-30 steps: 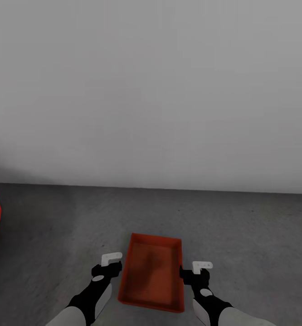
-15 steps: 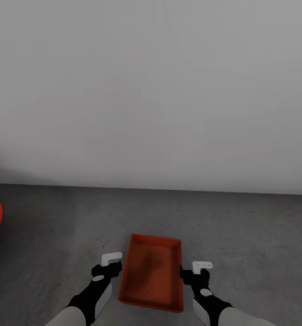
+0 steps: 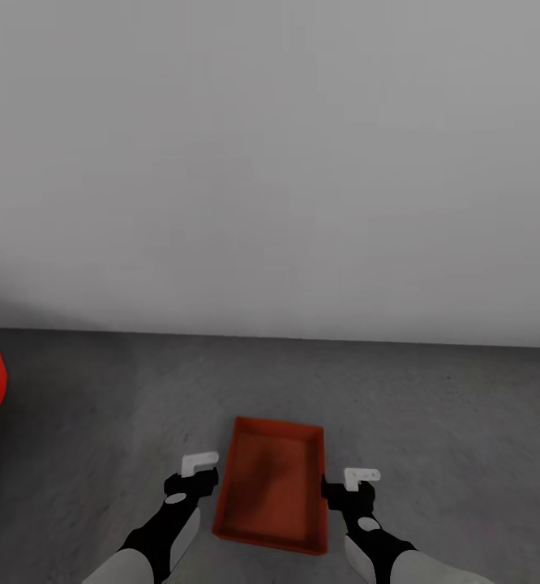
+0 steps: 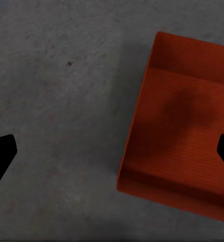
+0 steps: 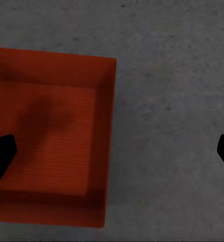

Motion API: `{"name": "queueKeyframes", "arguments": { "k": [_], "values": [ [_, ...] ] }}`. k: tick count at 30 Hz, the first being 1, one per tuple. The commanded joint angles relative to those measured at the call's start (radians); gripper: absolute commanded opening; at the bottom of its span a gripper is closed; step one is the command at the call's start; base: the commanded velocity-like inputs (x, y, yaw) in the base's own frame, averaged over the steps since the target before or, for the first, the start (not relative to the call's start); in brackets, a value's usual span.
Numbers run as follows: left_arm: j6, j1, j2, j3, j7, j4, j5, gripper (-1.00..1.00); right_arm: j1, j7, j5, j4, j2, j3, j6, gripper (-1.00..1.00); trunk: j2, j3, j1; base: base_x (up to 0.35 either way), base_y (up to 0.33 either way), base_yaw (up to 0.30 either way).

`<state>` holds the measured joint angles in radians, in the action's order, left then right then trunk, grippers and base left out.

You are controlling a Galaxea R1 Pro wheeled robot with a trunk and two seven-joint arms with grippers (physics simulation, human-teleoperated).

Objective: Move the two storage containers from the living room to the garage. In the garage, place one container on the floor and stack the other container on top of it (either order is fine).

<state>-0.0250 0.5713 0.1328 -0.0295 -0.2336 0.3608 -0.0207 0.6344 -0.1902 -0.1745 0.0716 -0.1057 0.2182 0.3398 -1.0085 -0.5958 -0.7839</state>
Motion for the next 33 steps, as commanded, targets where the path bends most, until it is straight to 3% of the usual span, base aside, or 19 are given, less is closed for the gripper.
{"name": "queueKeyframes", "arguments": {
  "k": [1, 33],
  "values": [
    [-0.003, 0.001, 0.001, -0.003, -0.001, 0.000, -0.002, 1.00, 0.001, -0.003, -0.010, -0.001, 0.000, 0.009, 0.003, 1.00, -0.001, -0.001, 0.000, -0.255, 0.000, 0.000],
    [-0.002, 0.000, 0.009, -0.001, -0.002, -0.003, -0.002, 1.00, 0.001, -0.003, -0.010, -0.001, 0.000, 0.009, 0.002, 1.00, -0.001, -0.001, 0.000, -0.338, 0.048, 0.000]
  ]
}}
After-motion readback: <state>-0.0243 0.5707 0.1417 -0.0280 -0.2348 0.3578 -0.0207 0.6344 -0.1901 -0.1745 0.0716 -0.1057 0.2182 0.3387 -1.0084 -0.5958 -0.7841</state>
